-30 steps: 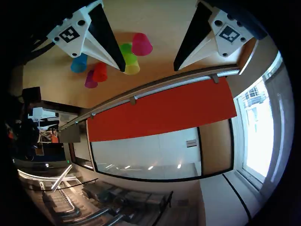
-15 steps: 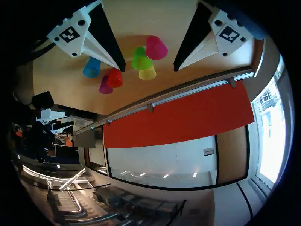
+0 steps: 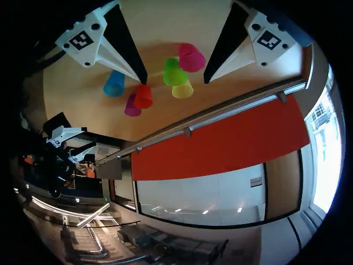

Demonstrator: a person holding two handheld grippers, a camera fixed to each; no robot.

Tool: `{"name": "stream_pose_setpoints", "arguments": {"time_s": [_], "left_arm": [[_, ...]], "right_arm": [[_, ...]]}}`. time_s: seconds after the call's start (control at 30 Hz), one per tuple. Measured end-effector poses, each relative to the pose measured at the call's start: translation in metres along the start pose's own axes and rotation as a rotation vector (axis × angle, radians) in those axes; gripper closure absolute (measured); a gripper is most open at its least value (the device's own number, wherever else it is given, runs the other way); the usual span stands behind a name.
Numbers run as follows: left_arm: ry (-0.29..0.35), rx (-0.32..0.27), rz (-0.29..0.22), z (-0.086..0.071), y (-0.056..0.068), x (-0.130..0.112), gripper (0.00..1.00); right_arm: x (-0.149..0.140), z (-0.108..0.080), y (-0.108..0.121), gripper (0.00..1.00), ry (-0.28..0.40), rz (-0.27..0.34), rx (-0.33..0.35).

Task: Pour water

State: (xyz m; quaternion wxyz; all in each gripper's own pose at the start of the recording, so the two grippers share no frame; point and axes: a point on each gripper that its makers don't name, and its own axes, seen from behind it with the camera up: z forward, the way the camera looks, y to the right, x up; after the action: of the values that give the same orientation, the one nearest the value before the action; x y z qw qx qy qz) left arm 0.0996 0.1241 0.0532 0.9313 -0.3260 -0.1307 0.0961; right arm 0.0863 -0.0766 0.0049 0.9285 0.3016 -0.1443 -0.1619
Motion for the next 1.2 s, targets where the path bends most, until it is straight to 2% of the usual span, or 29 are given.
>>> {"name": "stream_pose_setpoints", "arguments": {"time_s": [0.27, 0.4, 0.57, 0.93, 1.2], "left_arm": [[-0.019, -0.021, -0.023, 0.009, -0.001, -0.008, 0.04], [-0.025, -0.019, -0.021, 0.012, -0.004, -0.01, 0.05], [-0.038, -0.029, -0.017, 0.016, -0.002, -0.014, 0.05], [-0.07, -0.044, -0.009, 0.028, 0.005, -0.025, 0.05], [-0.087, -0.043, -0.011, 0.035, 0.003, -0.031, 0.05]], "right_arm": [[-0.015, 0.013, -0.012, 0.0, -0.043, -0.015, 0.036], [-0.025, 0.019, -0.018, 0.0, -0.068, -0.016, 0.053], [-0.04, 0.027, -0.025, 0.0, -0.106, -0.019, 0.079], [-0.072, 0.048, -0.04, 0.0, -0.17, 0.004, 0.133], [-0.095, 0.061, -0.049, 0.0, -0.212, 0.018, 0.171]]}}
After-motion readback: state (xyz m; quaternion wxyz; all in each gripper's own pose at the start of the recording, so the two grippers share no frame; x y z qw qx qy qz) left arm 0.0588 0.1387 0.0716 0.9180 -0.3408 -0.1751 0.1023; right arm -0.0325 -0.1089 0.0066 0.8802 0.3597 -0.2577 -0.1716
